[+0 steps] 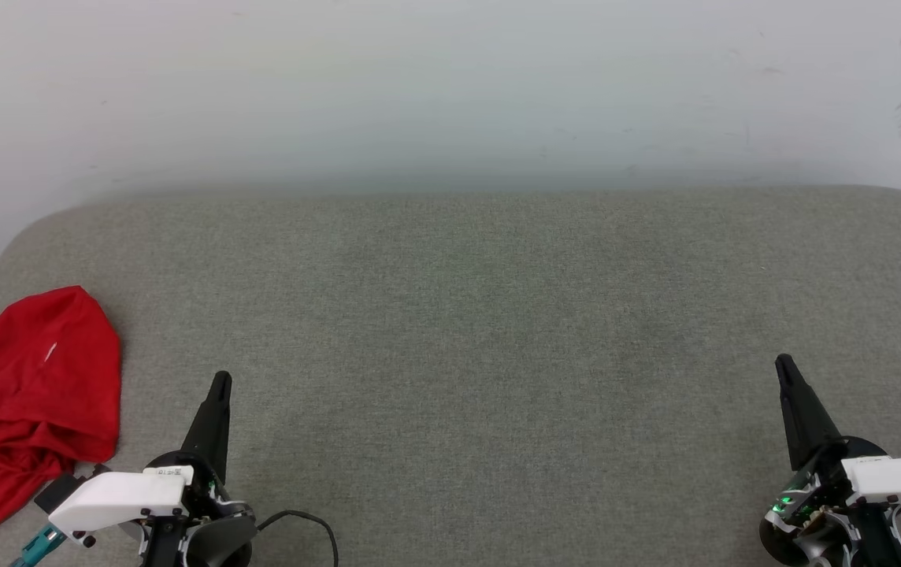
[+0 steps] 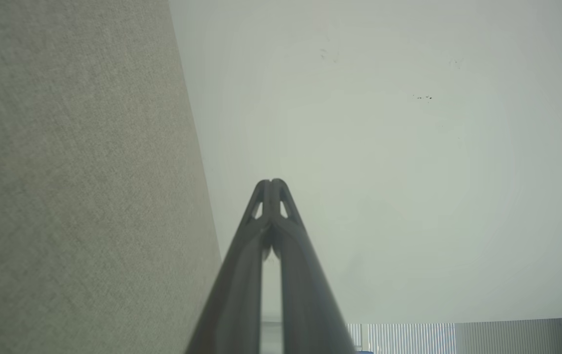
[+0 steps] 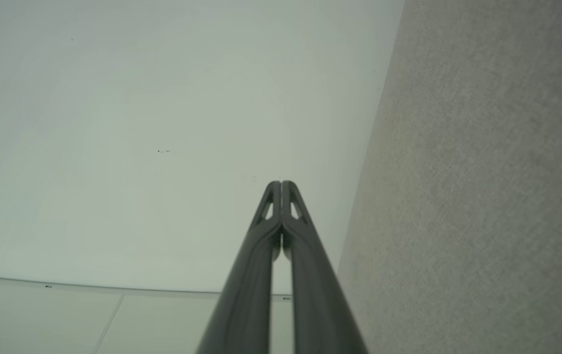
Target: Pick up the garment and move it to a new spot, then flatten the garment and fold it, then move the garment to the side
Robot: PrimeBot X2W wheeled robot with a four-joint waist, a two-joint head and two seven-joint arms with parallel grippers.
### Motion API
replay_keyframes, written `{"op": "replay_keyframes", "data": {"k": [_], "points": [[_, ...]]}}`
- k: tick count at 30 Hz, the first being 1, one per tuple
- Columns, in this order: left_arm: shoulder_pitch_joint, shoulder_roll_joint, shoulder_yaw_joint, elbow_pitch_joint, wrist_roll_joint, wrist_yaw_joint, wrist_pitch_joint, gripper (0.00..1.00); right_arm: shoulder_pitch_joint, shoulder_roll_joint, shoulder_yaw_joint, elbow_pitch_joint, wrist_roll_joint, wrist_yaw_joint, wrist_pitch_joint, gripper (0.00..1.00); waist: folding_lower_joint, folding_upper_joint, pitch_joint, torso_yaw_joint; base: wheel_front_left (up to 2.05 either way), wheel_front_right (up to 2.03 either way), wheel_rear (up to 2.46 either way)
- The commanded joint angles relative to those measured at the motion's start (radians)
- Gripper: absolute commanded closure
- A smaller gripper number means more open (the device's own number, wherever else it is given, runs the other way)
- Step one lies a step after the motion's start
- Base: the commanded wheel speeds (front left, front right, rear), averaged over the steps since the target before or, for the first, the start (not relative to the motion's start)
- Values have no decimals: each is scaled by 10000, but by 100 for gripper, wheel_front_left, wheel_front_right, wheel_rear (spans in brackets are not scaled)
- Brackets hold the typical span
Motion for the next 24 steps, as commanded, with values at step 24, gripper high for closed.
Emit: {"op": "replay_keyframes", "data": {"k": [24], "points": [[-77, 24, 36, -3, 6, -19, 15, 100, -113, -49, -7, 10, 38, 41, 1, 100, -1, -1, 0, 0, 0, 0, 0]]}}
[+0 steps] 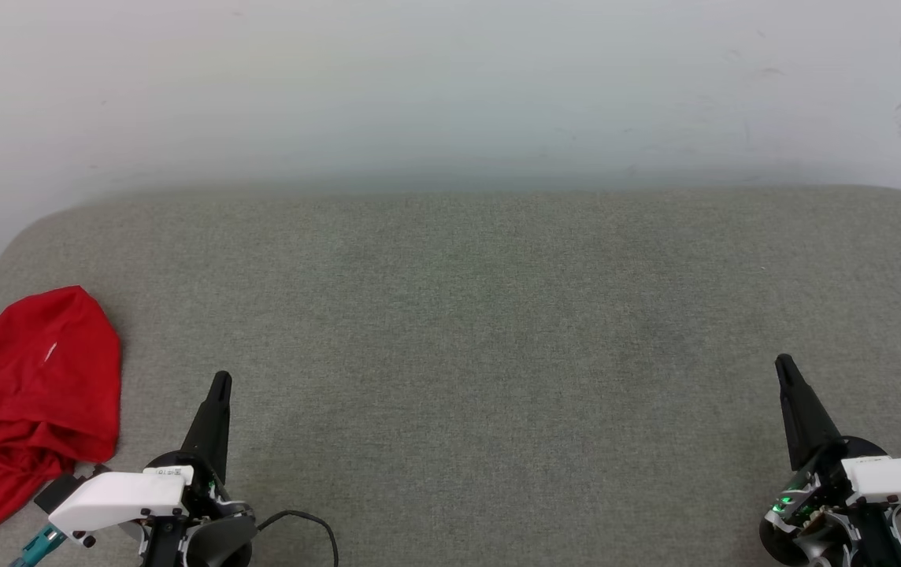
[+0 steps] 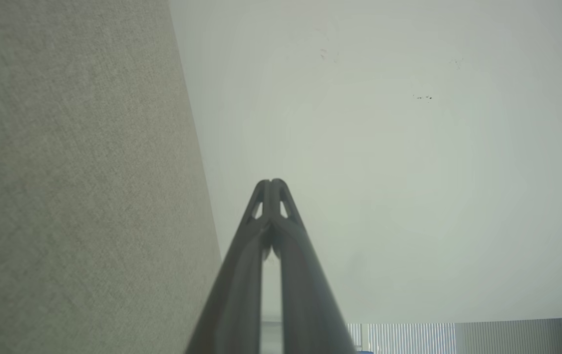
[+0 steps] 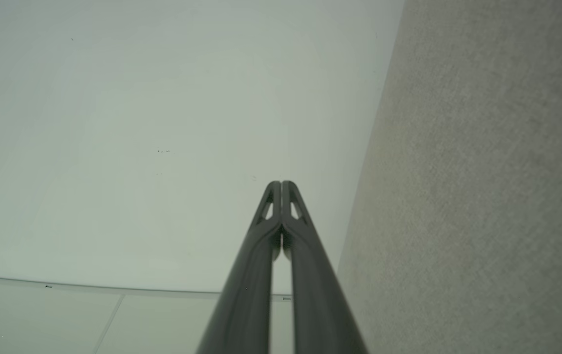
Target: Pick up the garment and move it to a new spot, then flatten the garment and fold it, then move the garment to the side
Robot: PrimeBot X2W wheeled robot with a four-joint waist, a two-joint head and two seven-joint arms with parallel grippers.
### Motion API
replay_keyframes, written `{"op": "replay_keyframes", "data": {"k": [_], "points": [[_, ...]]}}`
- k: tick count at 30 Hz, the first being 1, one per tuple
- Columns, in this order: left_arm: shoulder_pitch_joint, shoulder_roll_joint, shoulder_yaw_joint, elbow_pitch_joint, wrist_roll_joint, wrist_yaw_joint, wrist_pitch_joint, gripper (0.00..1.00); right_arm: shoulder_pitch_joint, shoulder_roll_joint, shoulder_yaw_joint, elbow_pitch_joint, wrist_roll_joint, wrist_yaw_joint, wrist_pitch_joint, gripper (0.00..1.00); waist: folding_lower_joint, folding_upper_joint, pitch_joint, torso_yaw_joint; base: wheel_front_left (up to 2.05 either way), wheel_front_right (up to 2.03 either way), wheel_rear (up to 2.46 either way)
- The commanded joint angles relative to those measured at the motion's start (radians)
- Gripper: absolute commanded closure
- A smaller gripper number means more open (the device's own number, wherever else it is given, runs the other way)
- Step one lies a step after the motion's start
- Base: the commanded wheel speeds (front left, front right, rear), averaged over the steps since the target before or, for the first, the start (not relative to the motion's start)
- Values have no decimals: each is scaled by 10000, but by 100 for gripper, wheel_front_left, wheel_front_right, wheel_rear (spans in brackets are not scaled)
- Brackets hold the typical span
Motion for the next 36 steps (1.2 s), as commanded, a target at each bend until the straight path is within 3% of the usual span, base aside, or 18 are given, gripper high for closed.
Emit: {"op": "replay_keyframes", "data": {"k": [1, 25, 26, 36], "points": [[-77, 24, 36, -3, 2, -19, 15, 100, -113, -49, -5, 10, 38, 41, 1, 100, 0, -1, 0, 0, 0, 0, 0], [-77, 24, 36, -3, 2, -19, 15, 100, -113, -49, -5, 10, 38, 41, 1, 100, 0, -1, 0, 0, 0, 0, 0], [0, 0, 0, 0, 0, 0, 0, 0, 0, 0, 2, 0, 0, 0, 0, 0, 0, -1, 0, 0, 0, 0, 0], [180, -28, -386, -171, -42, 2, -342, 0, 301, 25, 257, -144, 133, -4, -191, 0, 0, -1, 9, -1, 0, 0, 0]]}}
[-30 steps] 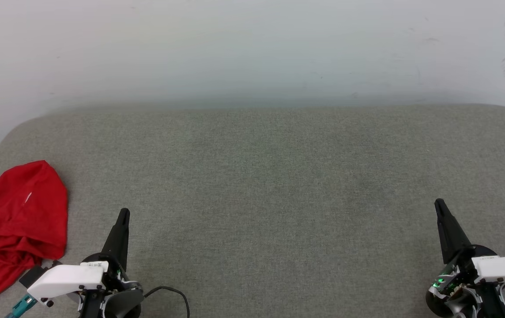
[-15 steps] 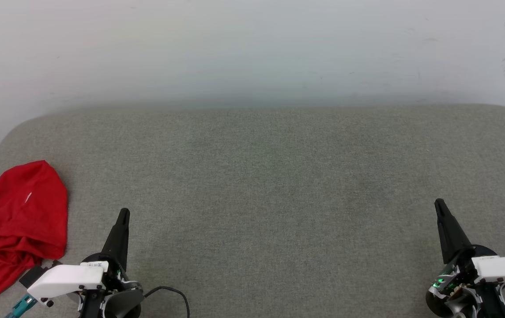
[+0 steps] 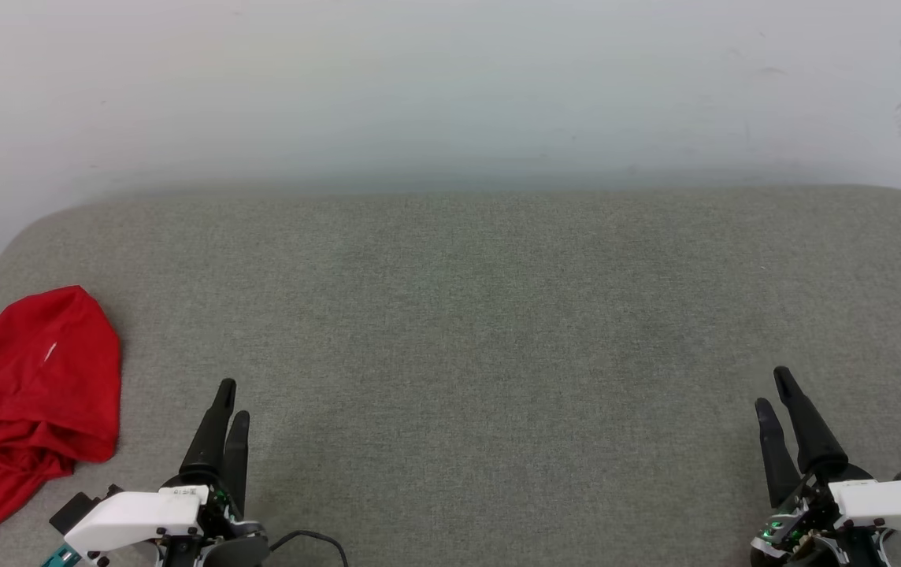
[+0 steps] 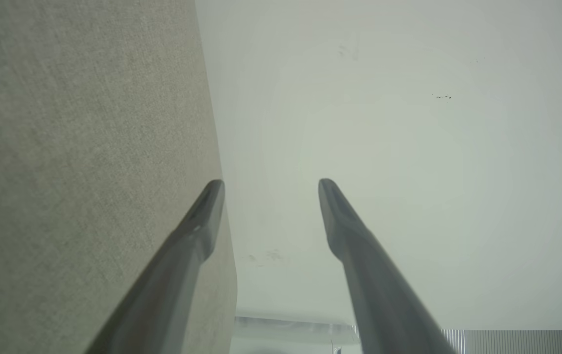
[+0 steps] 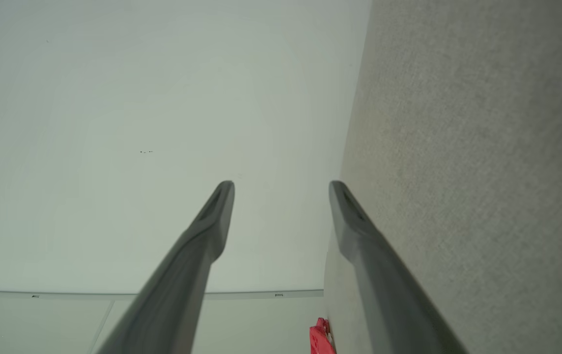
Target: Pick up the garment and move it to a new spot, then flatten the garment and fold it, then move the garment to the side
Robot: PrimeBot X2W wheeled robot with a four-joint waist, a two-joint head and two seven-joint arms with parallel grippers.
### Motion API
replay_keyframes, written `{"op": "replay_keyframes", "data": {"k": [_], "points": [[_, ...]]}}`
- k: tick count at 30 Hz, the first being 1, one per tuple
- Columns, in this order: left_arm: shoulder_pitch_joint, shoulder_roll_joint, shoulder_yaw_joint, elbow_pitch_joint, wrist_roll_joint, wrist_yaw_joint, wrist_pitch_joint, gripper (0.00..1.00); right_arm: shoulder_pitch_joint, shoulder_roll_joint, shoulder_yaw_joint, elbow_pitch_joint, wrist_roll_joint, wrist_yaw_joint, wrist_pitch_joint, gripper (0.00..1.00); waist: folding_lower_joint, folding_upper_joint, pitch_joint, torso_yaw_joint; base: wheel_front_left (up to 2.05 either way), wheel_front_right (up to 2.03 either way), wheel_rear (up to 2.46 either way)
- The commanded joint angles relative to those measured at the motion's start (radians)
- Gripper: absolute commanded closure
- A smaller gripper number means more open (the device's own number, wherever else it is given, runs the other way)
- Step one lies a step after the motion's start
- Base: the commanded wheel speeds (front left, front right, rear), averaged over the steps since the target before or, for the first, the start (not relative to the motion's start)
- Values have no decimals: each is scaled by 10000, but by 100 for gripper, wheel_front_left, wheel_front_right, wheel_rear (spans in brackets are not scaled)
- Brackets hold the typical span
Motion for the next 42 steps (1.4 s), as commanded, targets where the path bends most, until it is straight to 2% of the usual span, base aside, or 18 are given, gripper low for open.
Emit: {"op": "replay_keyframes", "data": {"k": [1, 9, 17, 32, 42], "points": [[-210, 23, -156, -397, -45, -2, -166, 0, -138, -22, 126, -345, 136, 4, -108, 0, 0, -1, 2, 0, 0, 0, 0], [-167, 28, -431, -994, 32, -3, -553, 0, -89, -80, 424, -786, -212, 6, -439, 0, 0, -1, 3, 14, 0, 0, 0], [-135, 36, -592, -1357, 1355, -3, -862, 0, -107, -297, 686, -993, -1301, 8, -950, 0, 0, -1, -1, 35, 0, 0, 0], [-51, 42, -672, -1880, 5426, -4, -1436, 0, -81, -328, 700, -1679, -6251, 11, -1558, 0, 0, -1, -9, 71, 0, 0, 0], [43, 47, -765, -2041, 7823, 134, -1779, 0, 62, -341, 763, -1965, -8525, 14, -1883, 0, 0, -1, -10, 96, 0, 0, 0]]}}
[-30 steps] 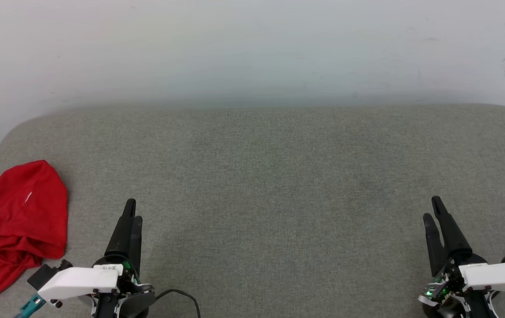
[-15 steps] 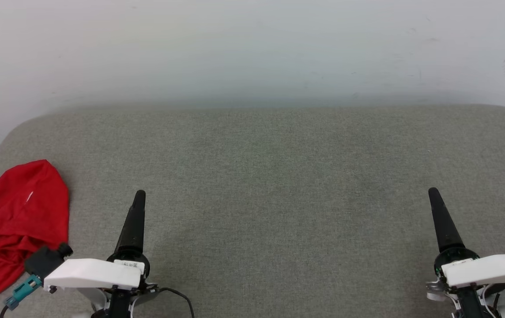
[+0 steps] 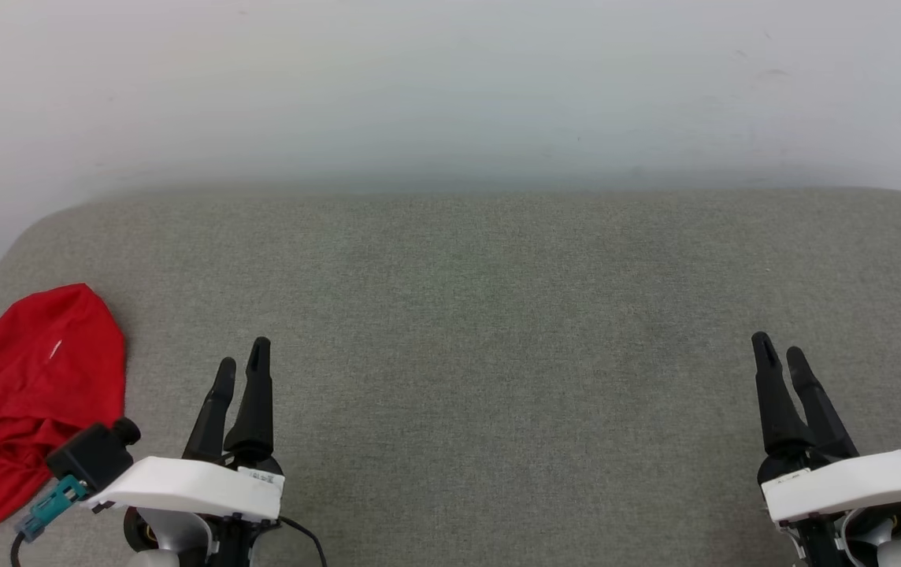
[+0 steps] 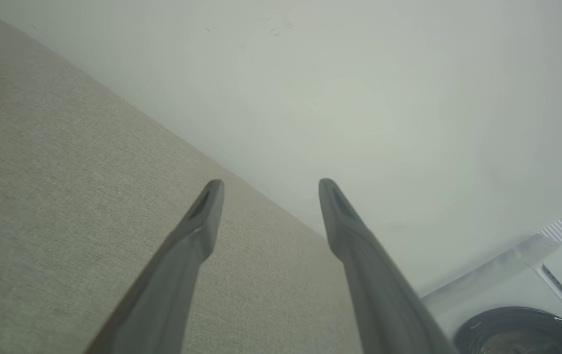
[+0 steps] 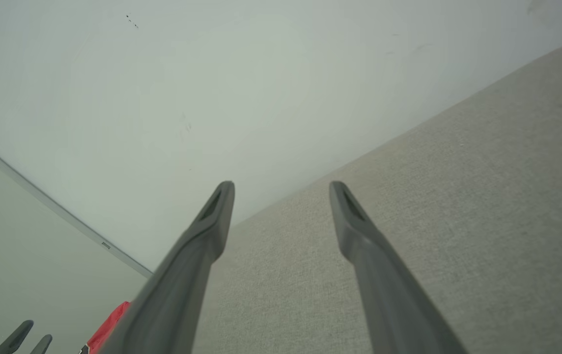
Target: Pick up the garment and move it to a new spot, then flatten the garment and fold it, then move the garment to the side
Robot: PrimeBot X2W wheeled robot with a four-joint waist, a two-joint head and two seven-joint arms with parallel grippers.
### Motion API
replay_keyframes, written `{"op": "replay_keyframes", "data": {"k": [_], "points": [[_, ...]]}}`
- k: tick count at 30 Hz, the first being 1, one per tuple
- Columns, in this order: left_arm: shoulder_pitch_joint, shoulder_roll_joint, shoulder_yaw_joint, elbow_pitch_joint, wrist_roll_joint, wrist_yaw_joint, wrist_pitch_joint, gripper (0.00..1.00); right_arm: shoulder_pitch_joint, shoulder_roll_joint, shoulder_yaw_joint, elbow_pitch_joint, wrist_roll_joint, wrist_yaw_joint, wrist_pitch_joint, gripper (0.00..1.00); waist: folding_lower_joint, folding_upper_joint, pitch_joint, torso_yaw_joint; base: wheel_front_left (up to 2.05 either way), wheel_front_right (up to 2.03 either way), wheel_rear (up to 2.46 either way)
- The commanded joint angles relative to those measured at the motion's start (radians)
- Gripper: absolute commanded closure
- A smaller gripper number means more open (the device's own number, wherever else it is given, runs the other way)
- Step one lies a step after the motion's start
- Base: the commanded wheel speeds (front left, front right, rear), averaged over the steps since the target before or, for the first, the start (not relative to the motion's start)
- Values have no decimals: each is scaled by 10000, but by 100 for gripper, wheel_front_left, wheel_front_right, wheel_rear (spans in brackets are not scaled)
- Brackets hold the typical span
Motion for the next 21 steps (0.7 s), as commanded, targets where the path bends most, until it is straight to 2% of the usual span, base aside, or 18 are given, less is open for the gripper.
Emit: {"op": "replay_keyframes", "data": {"k": [1, 12, 21], "points": [[1, 33, -39, -179, 580, 45, -121, 0, -52, -71, 27, -225, -471, 12, -97, 0, -1, -1, -3, 2, 0, 0, 0], [35, 318, -405, -174, 2918, 465, -452, 0, 44, -199, 110, -479, -2185, 14, -85, 0, -1, -1, -19, 12, 0, 0, 0], [-17, 713, -854, -78, 4200, 1004, -702, 0, 101, -238, 117, -651, -3511, 17, 39, 0, -1, -1, -16, 9, 0, 0, 0]]}}
